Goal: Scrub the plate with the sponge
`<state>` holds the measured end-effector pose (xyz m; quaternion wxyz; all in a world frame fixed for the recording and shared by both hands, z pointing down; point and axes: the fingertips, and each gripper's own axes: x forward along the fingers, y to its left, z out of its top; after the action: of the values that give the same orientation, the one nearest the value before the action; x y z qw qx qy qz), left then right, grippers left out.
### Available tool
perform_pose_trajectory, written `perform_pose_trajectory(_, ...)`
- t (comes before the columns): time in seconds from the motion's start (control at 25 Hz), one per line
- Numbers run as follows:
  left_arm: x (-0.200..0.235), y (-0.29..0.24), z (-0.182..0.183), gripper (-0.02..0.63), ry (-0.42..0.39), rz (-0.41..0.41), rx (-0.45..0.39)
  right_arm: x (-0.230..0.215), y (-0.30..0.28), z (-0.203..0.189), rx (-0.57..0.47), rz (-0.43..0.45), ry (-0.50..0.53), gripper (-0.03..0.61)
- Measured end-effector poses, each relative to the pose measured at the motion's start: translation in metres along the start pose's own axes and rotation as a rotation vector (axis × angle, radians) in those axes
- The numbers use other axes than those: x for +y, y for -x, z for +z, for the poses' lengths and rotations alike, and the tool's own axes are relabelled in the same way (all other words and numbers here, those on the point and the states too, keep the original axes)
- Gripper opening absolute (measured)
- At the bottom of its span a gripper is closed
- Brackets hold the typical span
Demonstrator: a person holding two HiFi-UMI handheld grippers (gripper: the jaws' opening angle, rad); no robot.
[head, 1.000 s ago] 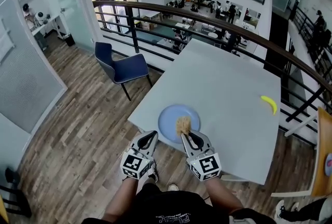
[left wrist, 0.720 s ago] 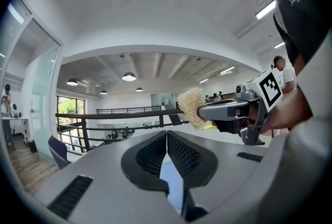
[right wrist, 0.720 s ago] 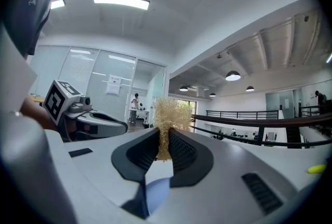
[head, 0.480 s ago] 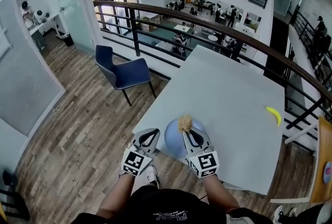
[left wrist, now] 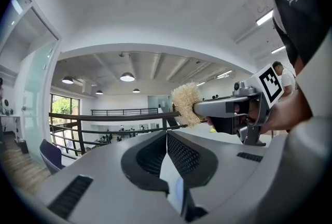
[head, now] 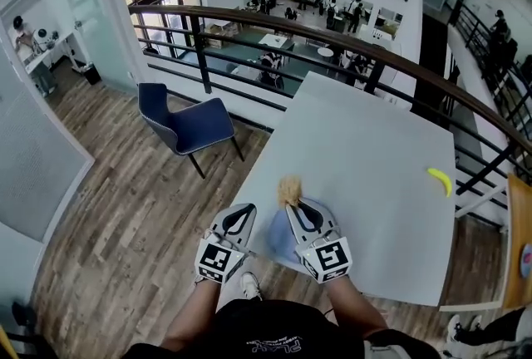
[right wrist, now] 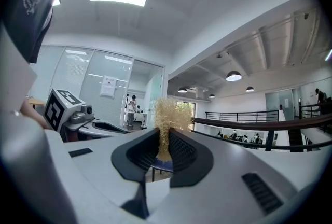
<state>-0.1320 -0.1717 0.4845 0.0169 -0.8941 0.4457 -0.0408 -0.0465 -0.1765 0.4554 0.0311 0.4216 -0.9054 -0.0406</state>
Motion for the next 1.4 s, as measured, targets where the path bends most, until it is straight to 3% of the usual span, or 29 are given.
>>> perform_pose_trajectory(0.4,0.050,-0.035,0.016,0.014,0.045,-0.065,-0.064,-0.008,-0.052,0.000,0.029,-0.064,-0.028,0.057)
perform_pose_trajectory(0.64,0.059,-0.057,0.014,0.014,0.086,-0.093,-0.053,-0.027,-0.053,-0.003,0.037,-0.134,-0.044,0.057)
perform_pose_trajectory(0.84,0.042,-0.088,0.005,0.014,0.110,-0.113,-0.042,-0.062,-0.033,-0.029,0.099,-0.191,-0.071,0.057)
perform_pose_trajectory(1.04,0.027,-0.097,0.005,0.014,0.087,-0.127,-0.090,-0.089,-0.015,-0.046,0.124,-0.236,-0.086,0.057)
perform_pose_trajectory(1.4,0.006,-0.111,-0.032,0.014,0.121,-0.133,0.015,-0.107,0.002,-0.070,0.153,-0.264,-0.118,0.057)
